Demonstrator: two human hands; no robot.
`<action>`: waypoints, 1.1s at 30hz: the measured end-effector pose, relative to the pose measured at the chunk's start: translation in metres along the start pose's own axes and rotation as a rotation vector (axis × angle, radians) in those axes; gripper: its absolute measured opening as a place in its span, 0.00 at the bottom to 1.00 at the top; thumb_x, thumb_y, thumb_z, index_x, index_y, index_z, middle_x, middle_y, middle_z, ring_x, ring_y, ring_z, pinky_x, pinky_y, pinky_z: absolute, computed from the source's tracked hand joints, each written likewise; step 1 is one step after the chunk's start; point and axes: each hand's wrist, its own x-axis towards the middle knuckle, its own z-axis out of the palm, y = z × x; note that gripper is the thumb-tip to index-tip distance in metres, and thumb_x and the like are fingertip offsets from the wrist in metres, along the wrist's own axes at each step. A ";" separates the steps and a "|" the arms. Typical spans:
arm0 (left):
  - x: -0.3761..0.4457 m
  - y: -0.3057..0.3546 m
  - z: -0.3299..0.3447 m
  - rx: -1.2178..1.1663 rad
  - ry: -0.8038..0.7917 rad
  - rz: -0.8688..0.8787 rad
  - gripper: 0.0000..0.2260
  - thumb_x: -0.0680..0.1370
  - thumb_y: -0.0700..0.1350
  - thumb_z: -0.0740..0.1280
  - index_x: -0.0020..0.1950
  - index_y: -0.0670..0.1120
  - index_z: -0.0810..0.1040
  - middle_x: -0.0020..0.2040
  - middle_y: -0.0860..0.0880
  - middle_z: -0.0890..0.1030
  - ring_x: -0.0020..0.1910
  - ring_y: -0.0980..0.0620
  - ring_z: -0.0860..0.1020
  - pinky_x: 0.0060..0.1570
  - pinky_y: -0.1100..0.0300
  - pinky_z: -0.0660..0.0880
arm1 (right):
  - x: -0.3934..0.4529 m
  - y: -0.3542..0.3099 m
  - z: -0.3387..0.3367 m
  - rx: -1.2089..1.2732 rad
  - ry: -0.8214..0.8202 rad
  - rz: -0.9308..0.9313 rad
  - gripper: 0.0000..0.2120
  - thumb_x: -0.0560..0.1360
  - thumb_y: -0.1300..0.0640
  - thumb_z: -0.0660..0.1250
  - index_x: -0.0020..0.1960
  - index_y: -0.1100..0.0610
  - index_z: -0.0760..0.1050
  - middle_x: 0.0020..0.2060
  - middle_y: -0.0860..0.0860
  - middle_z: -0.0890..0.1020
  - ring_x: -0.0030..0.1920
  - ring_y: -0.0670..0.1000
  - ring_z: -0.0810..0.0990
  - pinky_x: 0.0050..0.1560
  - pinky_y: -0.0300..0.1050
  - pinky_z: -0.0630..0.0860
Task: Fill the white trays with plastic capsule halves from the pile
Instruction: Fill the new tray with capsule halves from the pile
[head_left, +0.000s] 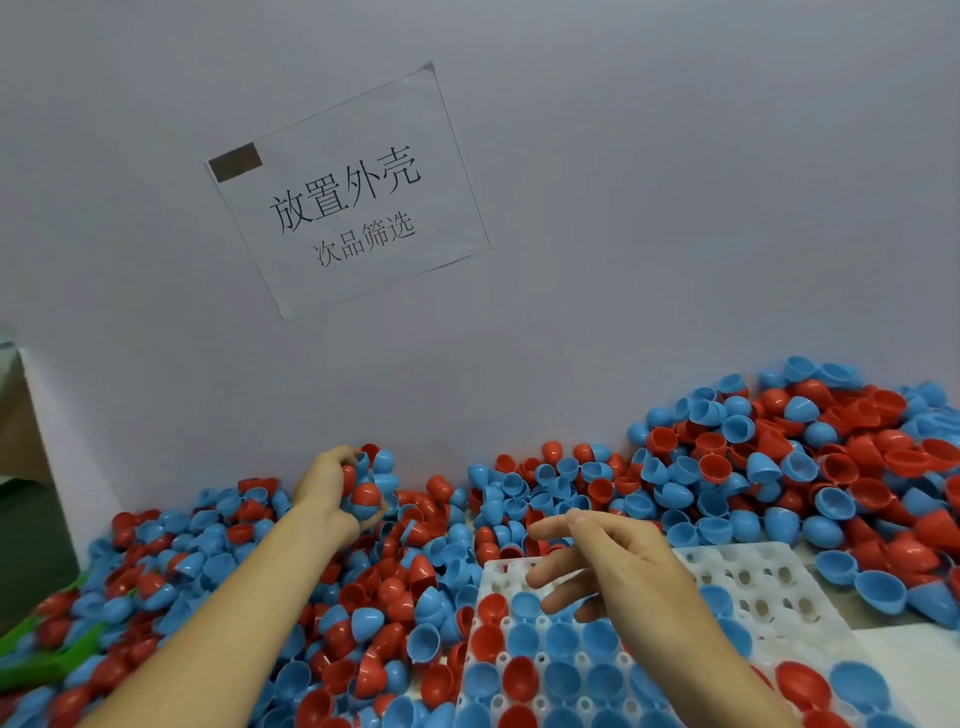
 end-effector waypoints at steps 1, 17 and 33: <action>-0.012 -0.002 0.001 -0.032 -0.020 -0.006 0.05 0.74 0.39 0.65 0.48 0.45 0.79 0.48 0.41 0.76 0.42 0.42 0.76 0.32 0.53 0.74 | 0.000 0.000 0.000 0.000 0.000 0.000 0.17 0.84 0.51 0.55 0.49 0.51 0.82 0.37 0.51 0.87 0.35 0.50 0.84 0.36 0.39 0.74; -0.160 -0.106 0.004 -0.238 -0.531 -0.118 0.09 0.66 0.40 0.69 0.45 0.42 0.83 0.48 0.36 0.85 0.30 0.43 0.79 0.28 0.55 0.74 | -0.006 0.002 0.004 -0.228 0.104 -0.152 0.06 0.78 0.48 0.65 0.51 0.41 0.80 0.45 0.40 0.82 0.43 0.34 0.79 0.37 0.29 0.73; -0.159 -0.116 0.006 -0.194 -0.540 0.018 0.07 0.76 0.36 0.67 0.44 0.44 0.83 0.46 0.38 0.84 0.32 0.43 0.80 0.28 0.56 0.76 | 0.000 0.016 0.005 -0.196 0.350 -0.184 0.05 0.77 0.49 0.68 0.43 0.42 0.82 0.40 0.32 0.83 0.45 0.32 0.80 0.47 0.38 0.77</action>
